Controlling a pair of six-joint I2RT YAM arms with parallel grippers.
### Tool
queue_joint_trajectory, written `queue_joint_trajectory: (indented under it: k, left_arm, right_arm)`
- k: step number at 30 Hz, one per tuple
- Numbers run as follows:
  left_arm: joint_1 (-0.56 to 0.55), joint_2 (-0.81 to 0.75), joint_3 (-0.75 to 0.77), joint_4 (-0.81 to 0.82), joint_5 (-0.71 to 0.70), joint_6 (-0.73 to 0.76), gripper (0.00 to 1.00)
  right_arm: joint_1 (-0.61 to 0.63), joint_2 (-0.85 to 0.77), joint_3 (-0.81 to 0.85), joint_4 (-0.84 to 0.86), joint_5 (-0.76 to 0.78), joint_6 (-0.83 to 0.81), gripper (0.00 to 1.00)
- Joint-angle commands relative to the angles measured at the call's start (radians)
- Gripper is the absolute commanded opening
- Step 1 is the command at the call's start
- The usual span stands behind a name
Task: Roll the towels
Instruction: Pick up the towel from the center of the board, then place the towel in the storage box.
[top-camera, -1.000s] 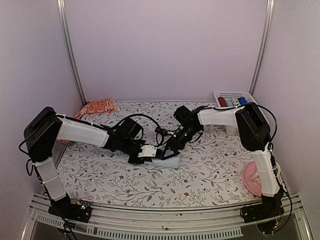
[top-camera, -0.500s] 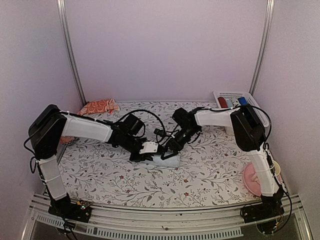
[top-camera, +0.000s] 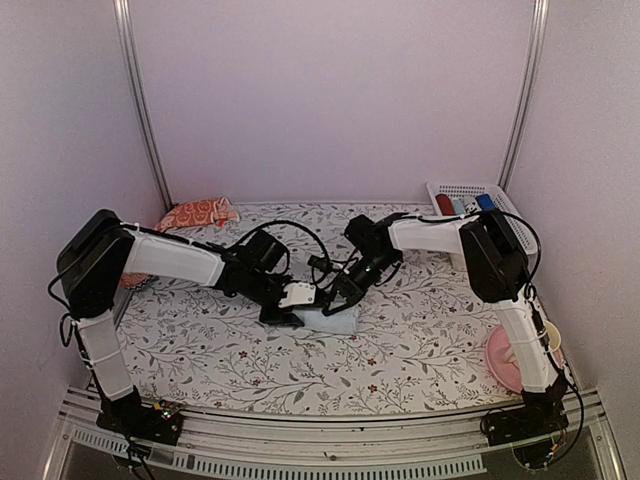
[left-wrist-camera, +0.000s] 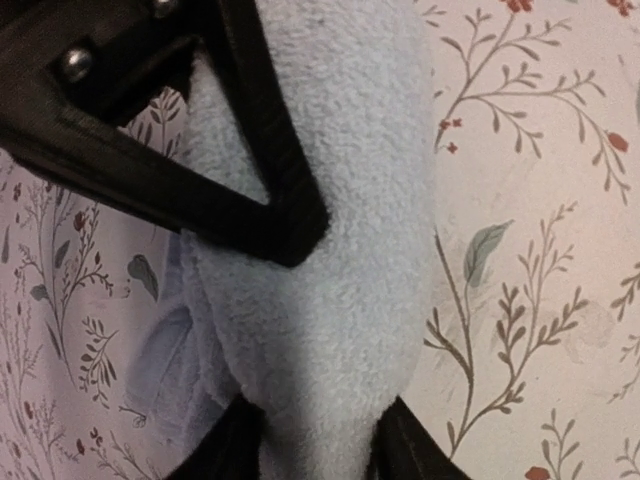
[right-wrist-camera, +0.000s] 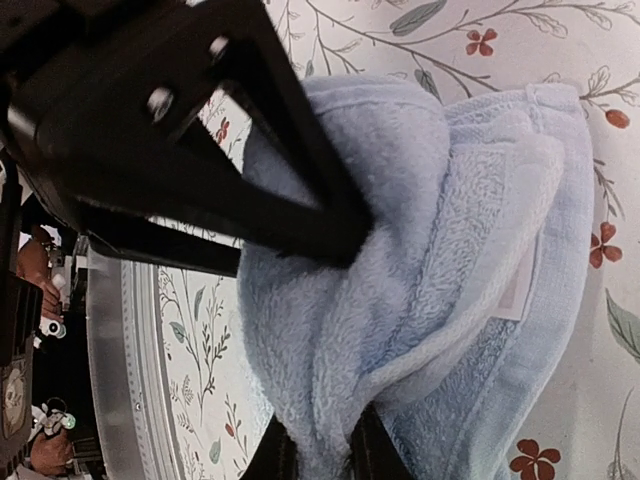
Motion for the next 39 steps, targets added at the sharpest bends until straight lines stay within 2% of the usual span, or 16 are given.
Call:
queue_joint_trajectory:
  k: [1, 3, 4, 5, 12, 16, 20, 22, 25, 30, 39]
  left_arm:
    - [0.029, -0.044, -0.037, 0.021, -0.064, -0.044, 0.63]
    - [0.044, -0.092, -0.042, 0.021, -0.034, -0.059, 0.89]
    - [0.06, -0.121, -0.042, 0.017, -0.016, -0.07, 0.96]
    - [0.076, -0.151, -0.042, 0.009, 0.011, -0.08, 0.97]
    - [0.236, -0.321, -0.073, -0.065, 0.148, -0.165, 0.97]
    - [0.327, -0.402, -0.16, -0.065, 0.182, -0.199, 0.97]
    - [0.382, -0.468, -0.25, -0.069, 0.148, -0.218, 0.97]
    - [0.407, -0.498, -0.303, -0.05, 0.176, -0.223, 0.97]
    - [0.416, -0.534, -0.367, -0.02, 0.204, -0.21, 0.97]
    - [0.413, -0.566, -0.362, -0.03, 0.207, -0.209, 0.97]
    - [0.414, -0.589, -0.417, -0.001, 0.198, -0.212, 0.97]
  right_arm:
    - [0.013, 0.018, 0.013, -0.02, -0.053, -0.002, 0.03]
    - [0.012, 0.003, 0.009, -0.004, -0.045, 0.01, 0.02]
    - [0.01, -0.014, 0.003, 0.015, -0.037, 0.018, 0.03]
    - [0.009, -0.034, -0.016, 0.038, -0.025, 0.039, 0.02]
    - [-0.039, -0.272, -0.188, 0.258, 0.091, 0.194, 0.02]
    - [-0.092, -0.395, -0.295, 0.365, 0.18, 0.263, 0.02]
    - [-0.167, -0.517, -0.393, 0.446, 0.25, 0.335, 0.02]
    - [-0.19, -0.556, -0.43, 0.477, 0.239, 0.35, 0.02]
    - [-0.189, -0.555, -0.437, 0.476, 0.201, 0.348, 0.02]
    - [-0.212, -0.609, -0.471, 0.485, 0.286, 0.361, 0.02]
    - [-0.442, -0.82, -0.557, 0.525, 0.311, 0.427, 0.02]
